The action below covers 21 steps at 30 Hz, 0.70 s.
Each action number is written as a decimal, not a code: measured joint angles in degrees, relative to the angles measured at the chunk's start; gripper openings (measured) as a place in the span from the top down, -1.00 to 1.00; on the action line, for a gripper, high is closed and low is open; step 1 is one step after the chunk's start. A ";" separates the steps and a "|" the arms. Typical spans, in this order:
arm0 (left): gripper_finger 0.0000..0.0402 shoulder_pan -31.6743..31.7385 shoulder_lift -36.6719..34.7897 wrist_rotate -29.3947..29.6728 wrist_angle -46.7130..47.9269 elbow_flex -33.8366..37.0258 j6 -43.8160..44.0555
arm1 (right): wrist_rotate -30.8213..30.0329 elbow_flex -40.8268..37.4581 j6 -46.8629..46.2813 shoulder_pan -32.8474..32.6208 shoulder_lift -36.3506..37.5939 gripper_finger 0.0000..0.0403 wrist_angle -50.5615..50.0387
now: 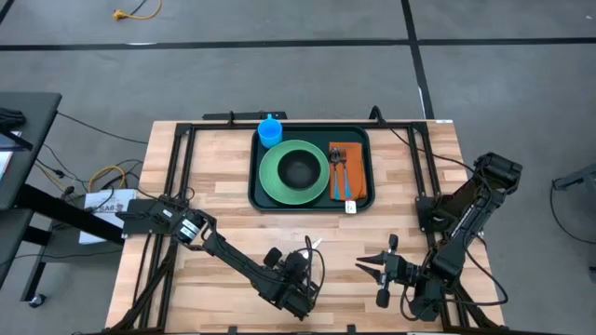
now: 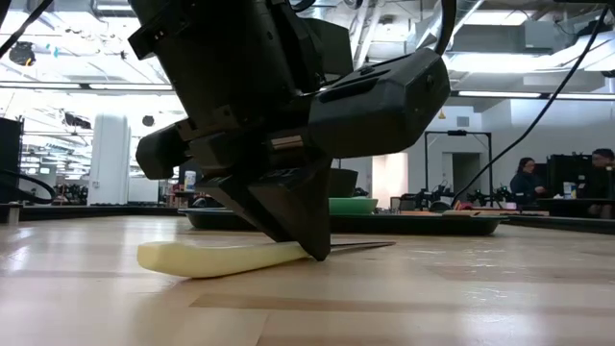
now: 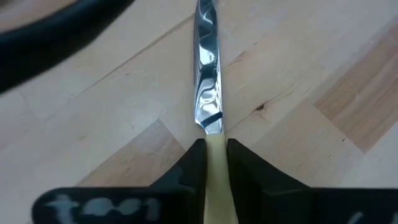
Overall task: Set up tray
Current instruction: Put the yellow table knife beside the blue fork on the brown table napkin on the black serving tray
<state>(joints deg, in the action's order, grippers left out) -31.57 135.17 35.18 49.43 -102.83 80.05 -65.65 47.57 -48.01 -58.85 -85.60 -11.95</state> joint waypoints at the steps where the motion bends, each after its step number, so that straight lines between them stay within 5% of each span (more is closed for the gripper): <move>1: 0.84 0.00 0.00 0.00 0.00 0.00 -0.02 | 0.00 0.00 0.00 0.00 0.00 0.72 0.01; 21: 0.80 0.09 0.46 4.48 -2.73 -3.55 -8.57 | -0.82 0.00 1.95 -0.98 0.00 0.72 0.58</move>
<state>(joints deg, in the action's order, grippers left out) -31.48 135.63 39.66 46.70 -106.38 71.48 -66.47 47.57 -46.06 -59.83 -85.60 -11.37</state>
